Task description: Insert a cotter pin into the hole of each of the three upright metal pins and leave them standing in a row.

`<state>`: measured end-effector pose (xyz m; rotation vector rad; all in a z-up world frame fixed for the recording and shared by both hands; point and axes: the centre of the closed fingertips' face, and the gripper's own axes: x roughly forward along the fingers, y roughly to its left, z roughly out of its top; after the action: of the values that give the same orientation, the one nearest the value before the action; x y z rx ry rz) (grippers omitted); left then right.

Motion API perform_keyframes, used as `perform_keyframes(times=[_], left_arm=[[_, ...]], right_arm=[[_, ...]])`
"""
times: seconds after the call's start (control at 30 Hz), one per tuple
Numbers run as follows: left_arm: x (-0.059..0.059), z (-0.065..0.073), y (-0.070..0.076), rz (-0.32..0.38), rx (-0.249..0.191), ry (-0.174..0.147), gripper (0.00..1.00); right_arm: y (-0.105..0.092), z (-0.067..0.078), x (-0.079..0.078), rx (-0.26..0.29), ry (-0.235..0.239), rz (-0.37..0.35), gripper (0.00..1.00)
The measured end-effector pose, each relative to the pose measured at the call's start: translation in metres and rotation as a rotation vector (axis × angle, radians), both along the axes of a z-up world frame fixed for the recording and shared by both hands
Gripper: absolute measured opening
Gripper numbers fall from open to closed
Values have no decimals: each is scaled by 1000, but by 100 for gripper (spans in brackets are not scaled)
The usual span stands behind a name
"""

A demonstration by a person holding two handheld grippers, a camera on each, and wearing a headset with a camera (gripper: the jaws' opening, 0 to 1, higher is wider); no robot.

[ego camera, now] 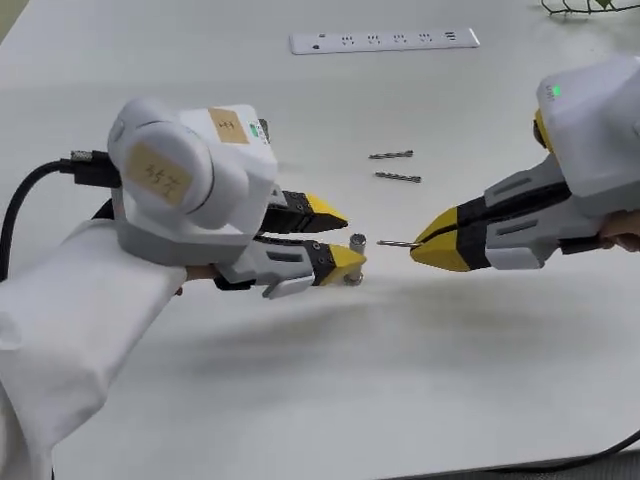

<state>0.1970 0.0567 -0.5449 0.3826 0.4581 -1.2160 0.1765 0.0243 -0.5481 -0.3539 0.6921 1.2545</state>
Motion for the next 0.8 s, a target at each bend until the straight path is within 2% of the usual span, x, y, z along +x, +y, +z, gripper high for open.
perform_keyframes(times=[0.4,0.47,0.8], left_arm=[[1,-12,-2,-40,51,-7,11],[1,-12,-1,-42,53,-8,8],[3,-12,-1,-36,52,2,6]], right_arm=[[4,-6,5,-11,2,16,0],[5,-7,6,-8,5,19,0],[10,-8,7,-5,6,27,0]])
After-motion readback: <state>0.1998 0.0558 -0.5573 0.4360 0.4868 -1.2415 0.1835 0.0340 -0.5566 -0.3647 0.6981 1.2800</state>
